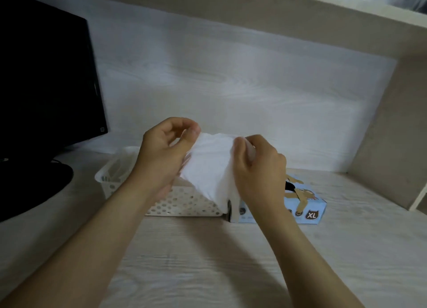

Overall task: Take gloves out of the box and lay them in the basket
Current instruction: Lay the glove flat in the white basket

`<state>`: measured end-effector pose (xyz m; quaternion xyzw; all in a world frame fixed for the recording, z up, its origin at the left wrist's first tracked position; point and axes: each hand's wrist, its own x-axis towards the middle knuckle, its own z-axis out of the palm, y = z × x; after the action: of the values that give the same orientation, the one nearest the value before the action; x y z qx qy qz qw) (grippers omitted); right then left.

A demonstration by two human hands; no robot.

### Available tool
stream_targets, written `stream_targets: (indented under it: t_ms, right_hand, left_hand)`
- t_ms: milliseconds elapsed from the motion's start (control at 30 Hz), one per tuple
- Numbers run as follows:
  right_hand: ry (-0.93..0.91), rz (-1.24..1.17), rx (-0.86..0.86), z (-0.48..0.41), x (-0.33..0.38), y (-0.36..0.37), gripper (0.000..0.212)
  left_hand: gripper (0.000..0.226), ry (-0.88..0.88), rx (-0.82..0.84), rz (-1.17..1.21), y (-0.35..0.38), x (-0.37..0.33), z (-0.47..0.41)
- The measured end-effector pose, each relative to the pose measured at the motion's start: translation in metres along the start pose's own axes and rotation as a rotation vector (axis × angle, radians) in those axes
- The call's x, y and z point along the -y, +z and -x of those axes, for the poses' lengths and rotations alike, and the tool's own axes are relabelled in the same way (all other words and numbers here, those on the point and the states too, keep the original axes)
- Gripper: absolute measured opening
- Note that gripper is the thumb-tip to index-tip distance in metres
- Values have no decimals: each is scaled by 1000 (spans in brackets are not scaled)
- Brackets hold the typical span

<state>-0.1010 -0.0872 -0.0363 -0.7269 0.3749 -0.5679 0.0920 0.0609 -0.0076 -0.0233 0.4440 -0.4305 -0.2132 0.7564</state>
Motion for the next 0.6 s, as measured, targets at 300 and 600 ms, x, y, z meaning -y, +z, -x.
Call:
stream_targets:
  t_ms: [300, 600]
  right_hand:
    - [8, 79, 158, -40, 28, 26, 23]
    - [-44, 243, 382, -66, 38, 79, 46]
  left_hand:
    - [21, -169, -341, -27, -29, 3, -22]
    - [19, 114, -405, -840, -62, 15, -44]
